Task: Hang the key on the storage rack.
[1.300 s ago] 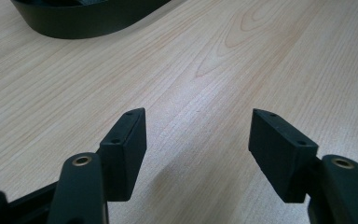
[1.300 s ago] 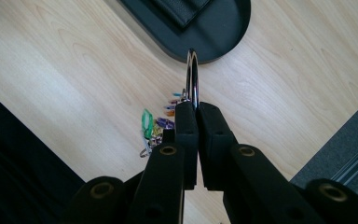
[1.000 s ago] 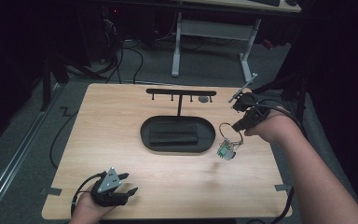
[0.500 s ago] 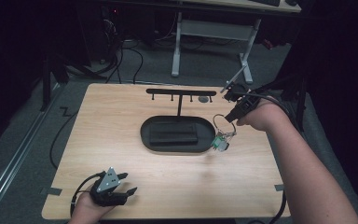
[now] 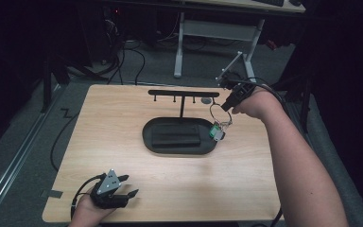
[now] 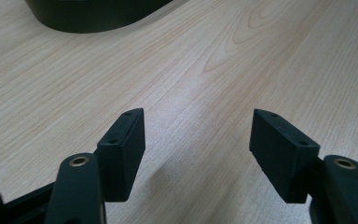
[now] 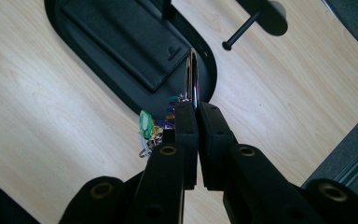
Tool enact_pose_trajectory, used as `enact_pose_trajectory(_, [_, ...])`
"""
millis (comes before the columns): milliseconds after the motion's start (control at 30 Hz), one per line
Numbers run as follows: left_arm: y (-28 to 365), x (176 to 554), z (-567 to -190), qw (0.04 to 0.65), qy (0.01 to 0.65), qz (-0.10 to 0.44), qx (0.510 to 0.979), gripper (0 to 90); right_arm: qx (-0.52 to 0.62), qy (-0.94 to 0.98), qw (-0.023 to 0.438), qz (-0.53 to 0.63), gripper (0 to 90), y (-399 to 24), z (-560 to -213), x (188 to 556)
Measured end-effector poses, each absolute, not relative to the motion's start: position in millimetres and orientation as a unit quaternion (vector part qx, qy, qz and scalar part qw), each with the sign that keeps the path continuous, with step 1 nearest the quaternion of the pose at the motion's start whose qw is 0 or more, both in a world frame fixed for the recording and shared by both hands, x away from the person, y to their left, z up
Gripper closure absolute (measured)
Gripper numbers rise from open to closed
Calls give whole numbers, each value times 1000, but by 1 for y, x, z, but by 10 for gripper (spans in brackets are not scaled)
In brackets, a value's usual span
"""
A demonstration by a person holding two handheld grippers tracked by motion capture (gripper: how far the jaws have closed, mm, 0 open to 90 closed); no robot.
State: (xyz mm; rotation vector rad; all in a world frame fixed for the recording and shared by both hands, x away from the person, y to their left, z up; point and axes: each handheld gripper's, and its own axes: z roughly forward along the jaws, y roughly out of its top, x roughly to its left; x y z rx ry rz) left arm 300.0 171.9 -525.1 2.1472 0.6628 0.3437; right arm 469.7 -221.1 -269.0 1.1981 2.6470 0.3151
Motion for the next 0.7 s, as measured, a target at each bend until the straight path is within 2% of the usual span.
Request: enact_pose_trajectory(700, [173, 301, -527, 415, 266, 137, 859, 364, 437, 886, 99, 117, 877, -231, -303, 531])
